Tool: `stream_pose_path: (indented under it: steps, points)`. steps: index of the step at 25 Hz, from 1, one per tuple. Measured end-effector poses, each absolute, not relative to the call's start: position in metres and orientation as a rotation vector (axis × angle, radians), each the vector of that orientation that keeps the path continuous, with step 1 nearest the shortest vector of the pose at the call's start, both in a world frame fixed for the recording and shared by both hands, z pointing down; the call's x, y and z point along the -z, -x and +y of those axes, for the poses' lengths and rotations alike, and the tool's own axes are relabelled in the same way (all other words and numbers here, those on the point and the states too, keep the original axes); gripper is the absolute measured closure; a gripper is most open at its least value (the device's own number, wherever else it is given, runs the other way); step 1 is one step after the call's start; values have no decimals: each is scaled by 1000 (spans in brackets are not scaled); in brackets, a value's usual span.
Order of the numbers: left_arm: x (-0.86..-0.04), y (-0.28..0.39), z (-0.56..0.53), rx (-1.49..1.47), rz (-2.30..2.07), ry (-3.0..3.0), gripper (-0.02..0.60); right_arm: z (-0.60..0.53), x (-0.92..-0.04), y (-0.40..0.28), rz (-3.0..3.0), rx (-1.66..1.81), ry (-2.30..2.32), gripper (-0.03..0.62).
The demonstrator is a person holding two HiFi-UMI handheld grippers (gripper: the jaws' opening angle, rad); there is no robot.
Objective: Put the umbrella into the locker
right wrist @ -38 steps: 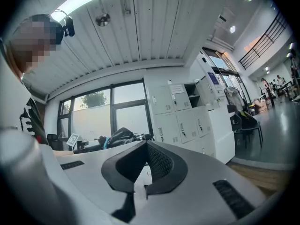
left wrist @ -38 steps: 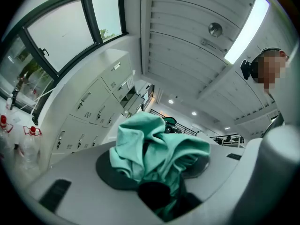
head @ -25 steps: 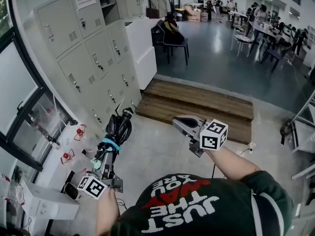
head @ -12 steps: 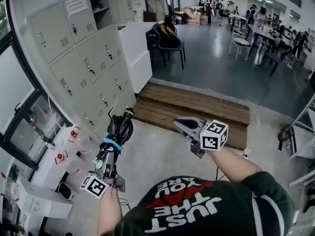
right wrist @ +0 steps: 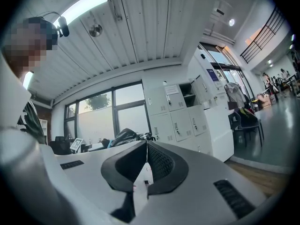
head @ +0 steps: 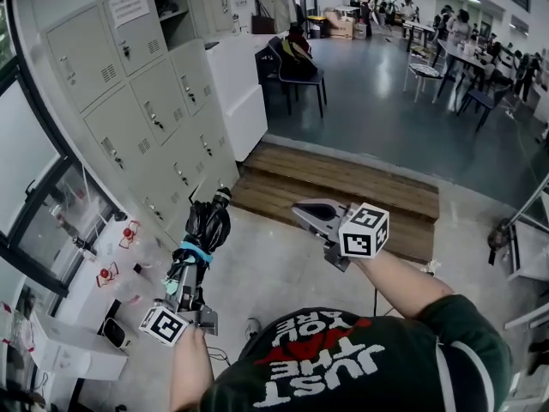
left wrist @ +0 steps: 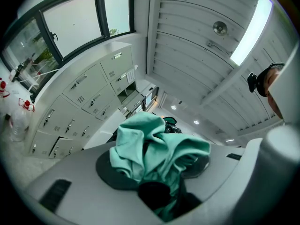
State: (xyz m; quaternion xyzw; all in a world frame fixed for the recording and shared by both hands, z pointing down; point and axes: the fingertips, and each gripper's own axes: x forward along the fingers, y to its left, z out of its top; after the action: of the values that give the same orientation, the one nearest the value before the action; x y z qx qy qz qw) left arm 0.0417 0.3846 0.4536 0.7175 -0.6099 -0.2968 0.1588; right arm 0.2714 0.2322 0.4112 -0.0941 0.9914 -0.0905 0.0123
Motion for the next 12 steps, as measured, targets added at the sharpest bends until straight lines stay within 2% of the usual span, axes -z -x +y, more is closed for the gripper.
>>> stream_pose_path:
  steps: [5, 12]
  points:
    - [-461, -7, 360, 863, -1733, -2043, 370, 207, -421, -240, 3106, 296, 304, 560]
    - [-470, 83, 284, 882, -1652, -2102, 370, 135, -434, -156, 3092, 303, 393, 560]
